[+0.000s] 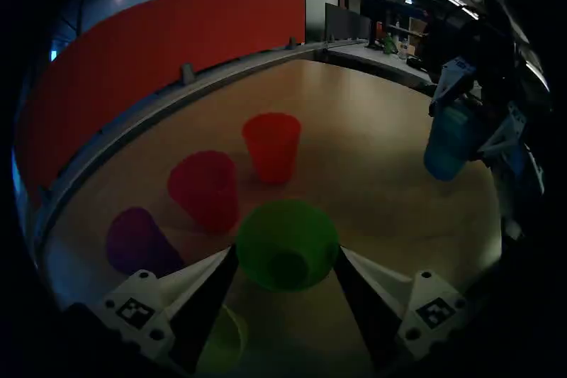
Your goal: Pour water
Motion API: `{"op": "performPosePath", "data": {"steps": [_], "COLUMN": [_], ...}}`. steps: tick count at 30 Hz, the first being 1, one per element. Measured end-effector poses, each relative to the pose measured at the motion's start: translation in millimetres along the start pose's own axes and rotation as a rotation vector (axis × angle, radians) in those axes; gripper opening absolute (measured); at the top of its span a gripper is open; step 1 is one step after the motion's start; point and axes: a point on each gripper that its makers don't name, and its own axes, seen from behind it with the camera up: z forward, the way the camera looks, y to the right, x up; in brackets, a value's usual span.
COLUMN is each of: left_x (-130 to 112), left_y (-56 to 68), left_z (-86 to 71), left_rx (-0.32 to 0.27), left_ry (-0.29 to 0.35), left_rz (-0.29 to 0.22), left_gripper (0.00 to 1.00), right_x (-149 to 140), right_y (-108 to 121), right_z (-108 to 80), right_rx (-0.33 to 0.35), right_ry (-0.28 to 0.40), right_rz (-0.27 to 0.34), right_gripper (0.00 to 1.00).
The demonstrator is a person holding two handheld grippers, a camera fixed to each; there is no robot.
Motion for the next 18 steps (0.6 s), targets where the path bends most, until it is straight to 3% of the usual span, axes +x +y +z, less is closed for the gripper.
{"op": "performPosePath", "data": {"steps": [18], "left_x": [6.1], "left_y": [6.6], "left_z": [-1.0], "left_rx": [-0.010], "left_ry": [0.044], "left_rz": [-0.023], "left_gripper": [0.87], "right_x": [1.9], "right_y": [1.0], "right_z": [-5.1], "right_rx": [-0.010], "right_ry": [0.010], "right_rz": [0.001], "right_gripper": [0.92]}}
